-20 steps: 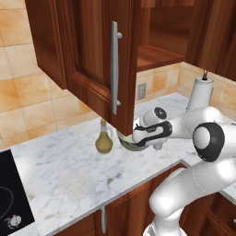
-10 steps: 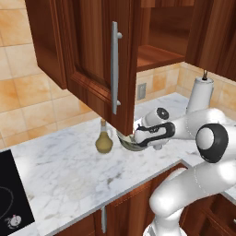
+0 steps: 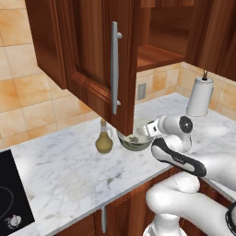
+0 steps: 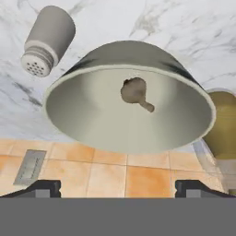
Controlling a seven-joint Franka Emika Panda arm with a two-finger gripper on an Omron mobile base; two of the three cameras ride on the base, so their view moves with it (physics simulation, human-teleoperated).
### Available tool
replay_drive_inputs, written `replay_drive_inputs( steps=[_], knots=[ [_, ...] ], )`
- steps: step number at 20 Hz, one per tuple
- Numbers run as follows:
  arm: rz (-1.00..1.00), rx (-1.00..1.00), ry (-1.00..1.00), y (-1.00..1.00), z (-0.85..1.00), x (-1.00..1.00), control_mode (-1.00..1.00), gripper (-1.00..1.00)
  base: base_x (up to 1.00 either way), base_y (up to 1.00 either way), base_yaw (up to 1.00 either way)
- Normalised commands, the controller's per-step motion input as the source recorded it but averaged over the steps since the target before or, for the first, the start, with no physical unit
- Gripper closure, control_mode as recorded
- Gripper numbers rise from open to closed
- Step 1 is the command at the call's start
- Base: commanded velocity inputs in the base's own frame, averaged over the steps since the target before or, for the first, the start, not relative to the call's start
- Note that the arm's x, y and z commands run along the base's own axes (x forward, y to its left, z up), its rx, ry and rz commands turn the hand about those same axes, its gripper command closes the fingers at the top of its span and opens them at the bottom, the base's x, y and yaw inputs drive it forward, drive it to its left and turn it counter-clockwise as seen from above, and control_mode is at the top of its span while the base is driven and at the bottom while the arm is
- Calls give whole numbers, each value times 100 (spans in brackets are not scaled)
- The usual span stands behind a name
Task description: Retrieve the bottle and the shaker from the cabinet and place them next to the mixing bowl on the counter. Then add garlic from the fridge to the mixing bowl.
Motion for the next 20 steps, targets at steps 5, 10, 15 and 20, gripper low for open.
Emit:
replay_drive_inputs(
  steps=[5, 10, 15, 20],
  knots=[
    [0, -2, -7, -4, 95, -83, -100, -100, 0, 0, 0],
    [0, -4, 10, -8, 100, -96, -100, -100, 0, 0, 0],
    [0, -11, 22, -3, 78, -98, -100, -100, 0, 0, 0],
    [-7, -8, 13, -28, 5, -100, -100, -100, 0, 0, 0]
  ],
)
